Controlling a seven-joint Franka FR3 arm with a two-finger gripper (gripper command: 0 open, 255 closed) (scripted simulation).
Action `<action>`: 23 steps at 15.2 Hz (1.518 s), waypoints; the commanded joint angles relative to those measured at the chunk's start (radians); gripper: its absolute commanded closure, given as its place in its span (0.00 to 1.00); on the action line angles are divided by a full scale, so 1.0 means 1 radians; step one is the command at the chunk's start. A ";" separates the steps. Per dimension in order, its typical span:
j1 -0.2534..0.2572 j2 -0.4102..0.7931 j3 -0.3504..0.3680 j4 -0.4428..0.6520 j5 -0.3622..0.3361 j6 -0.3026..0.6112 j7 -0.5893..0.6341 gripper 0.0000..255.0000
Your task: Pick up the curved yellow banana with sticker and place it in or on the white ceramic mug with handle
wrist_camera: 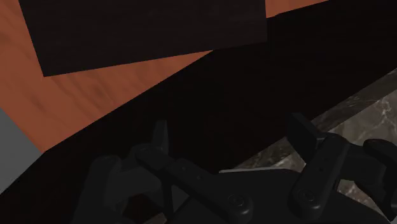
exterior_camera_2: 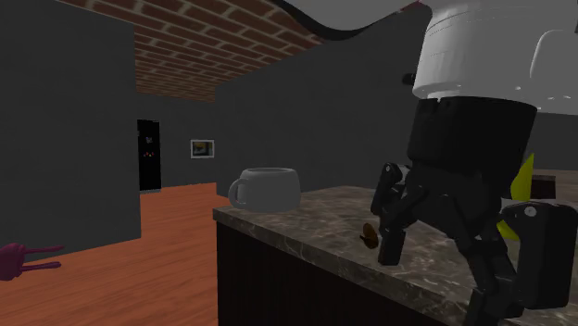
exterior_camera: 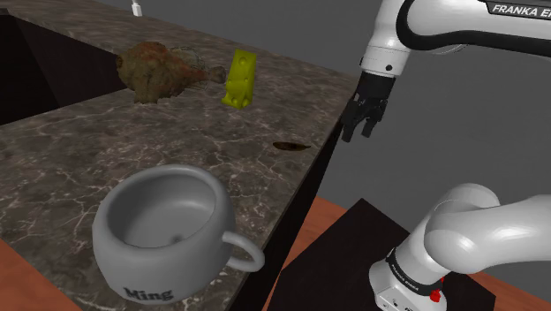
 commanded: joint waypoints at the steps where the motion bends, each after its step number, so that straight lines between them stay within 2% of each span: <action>1: 0.000 0.000 0.000 0.000 0.000 0.000 0.000 0.00; 12: 0.206 0.177 0.087 0.155 0.102 0.152 -0.237 0.00; 20: 0.222 0.180 0.108 0.068 0.119 0.250 -0.252 0.00; 23: 0.222 0.180 0.109 0.061 0.120 0.258 -0.252 0.00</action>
